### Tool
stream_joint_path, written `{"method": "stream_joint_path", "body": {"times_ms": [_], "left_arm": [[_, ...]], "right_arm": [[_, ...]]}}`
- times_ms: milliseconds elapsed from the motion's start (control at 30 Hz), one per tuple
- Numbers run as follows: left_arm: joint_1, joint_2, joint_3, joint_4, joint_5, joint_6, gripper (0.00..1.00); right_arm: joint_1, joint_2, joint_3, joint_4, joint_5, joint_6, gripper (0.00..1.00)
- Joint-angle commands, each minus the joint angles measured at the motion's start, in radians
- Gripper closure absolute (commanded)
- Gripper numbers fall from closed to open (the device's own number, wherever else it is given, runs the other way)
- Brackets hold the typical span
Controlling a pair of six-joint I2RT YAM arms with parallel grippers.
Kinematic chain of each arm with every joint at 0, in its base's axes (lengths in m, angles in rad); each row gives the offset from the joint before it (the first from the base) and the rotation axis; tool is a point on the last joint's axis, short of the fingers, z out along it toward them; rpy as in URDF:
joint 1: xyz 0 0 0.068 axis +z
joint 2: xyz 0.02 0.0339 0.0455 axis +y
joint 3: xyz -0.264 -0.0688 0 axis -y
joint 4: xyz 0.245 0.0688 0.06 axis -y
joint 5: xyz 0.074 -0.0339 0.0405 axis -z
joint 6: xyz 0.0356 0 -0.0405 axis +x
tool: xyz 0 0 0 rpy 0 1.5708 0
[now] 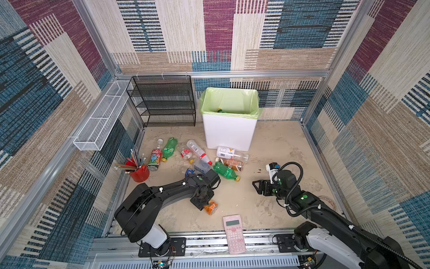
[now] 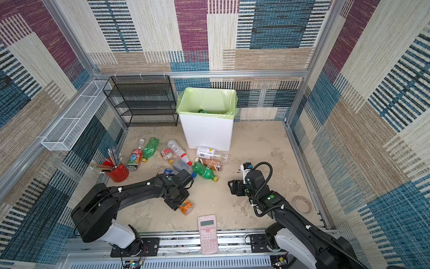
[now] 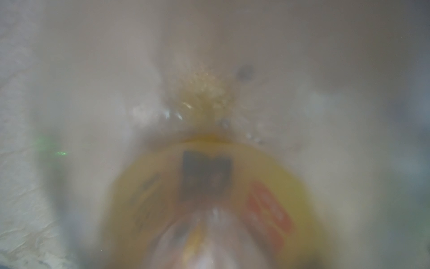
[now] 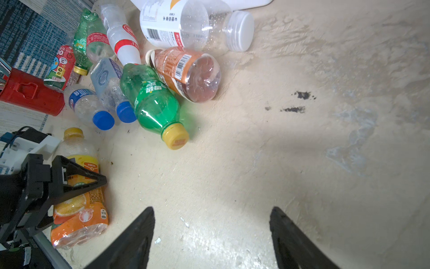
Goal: Throw the plastic bottles in the bin
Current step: Pick up the plastic bottle from the bottom-center of the table, then throw the plastic bottle into the trash bin.
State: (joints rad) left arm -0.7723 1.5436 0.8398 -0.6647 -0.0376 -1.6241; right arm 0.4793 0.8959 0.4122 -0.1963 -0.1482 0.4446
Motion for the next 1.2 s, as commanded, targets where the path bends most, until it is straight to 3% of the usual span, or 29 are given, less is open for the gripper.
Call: {"method": "stream_joint_path", "body": {"times_ms": [0, 100, 333, 500, 567, 667, 767, 933, 1033, 1167], "left_arm": [[0.004, -0.022, -0.011, -0.02, 0.006, 0.067, 0.54], [0.004, -0.067, -0.021, -0.051, -0.009, 0.07, 0.62], [0.005, -0.282, -0.013, -0.177, -0.089, 0.103, 0.69], [0.005, -0.533, 0.034, -0.163, -0.218, 0.265, 0.73], [0.005, -0.634, 0.05, -0.067, -0.284, 0.382, 0.73], [0.008, -0.695, 0.119, 0.141, -0.329, 0.679, 0.73], [0.008, -0.61, 0.293, 0.306, -0.294, 1.037, 0.67], [0.008, -0.412, 0.579, 0.563, -0.168, 1.507, 0.57], [0.018, -0.316, 0.677, 0.708, -0.096, 1.692, 0.56], [0.06, -0.167, 0.815, 0.806, -0.002, 1.79, 0.56]], "right_arm": [[0.001, 0.005, 0.016, 0.023, -0.002, -0.001, 0.21], [0.001, 0.016, 0.028, 0.022, -0.003, -0.004, 0.22], [0.001, 0.037, 0.063, 0.041, 0.0, -0.004, 0.22], [0.0, 0.06, 0.09, 0.081, 0.023, 0.015, 0.23], [0.001, 0.068, 0.096, 0.103, 0.04, 0.028, 0.23], [0.0, 0.085, 0.1, 0.132, 0.052, 0.041, 0.23], [0.001, 0.107, 0.105, 0.149, 0.049, 0.051, 0.23], [0.0, 0.105, 0.11, 0.149, 0.057, 0.052, 0.24], [0.0, 0.09, 0.11, 0.141, 0.067, 0.049, 0.24], [0.0, 0.074, 0.106, 0.133, 0.073, 0.053, 0.24]]}}
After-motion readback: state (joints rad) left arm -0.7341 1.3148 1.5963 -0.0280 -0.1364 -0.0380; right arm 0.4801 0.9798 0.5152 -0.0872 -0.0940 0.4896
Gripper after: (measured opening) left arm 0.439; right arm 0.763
